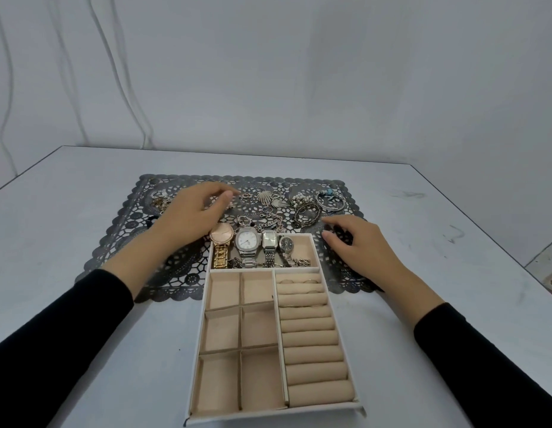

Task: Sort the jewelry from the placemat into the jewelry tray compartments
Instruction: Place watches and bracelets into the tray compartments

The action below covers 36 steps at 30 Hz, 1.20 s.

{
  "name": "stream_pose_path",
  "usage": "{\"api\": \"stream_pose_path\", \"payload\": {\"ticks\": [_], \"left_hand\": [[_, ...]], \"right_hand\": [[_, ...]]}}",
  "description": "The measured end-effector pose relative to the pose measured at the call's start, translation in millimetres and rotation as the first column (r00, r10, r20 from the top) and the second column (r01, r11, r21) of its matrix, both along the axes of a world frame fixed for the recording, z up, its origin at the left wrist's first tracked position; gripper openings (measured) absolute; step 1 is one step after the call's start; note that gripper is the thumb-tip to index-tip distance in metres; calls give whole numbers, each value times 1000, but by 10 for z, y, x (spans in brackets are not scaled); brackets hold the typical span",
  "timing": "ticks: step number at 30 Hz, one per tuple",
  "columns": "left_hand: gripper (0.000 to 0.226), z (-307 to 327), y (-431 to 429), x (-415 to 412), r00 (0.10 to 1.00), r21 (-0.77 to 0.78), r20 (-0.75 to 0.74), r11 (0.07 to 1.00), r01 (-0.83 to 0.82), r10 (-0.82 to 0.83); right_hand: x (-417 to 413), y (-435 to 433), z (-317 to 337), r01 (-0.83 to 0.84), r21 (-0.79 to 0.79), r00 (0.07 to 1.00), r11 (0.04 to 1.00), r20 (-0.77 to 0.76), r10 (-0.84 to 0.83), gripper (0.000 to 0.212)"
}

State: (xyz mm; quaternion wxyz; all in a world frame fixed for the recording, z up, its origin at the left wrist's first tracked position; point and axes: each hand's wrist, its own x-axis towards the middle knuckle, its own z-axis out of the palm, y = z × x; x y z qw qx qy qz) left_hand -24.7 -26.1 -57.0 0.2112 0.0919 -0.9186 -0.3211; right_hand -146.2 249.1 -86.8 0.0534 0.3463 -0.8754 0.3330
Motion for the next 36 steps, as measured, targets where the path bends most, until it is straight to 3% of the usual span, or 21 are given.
{"api": "stream_pose_path", "payload": {"ticks": [7,19,29,36], "left_hand": [[24,-63,-488,41,996,-89,19,992,-86,88],[17,-59,-884,215,986,-27,138,995,-96,99],[26,-44,-838,73,973,-159,161,977,-140,165],[12,-83,-894,-24,971,-230,178,966,-117,159]], "right_hand": [[-140,-181,0,-52,19,998,998,-24,52,30],[-282,-325,17,-71,21,997,997,0,71,17],[-221,-367,40,-46,24,999,999,26,46,23],[-258,-372,21,-27,-1,999,1000,22,27,13]]}}
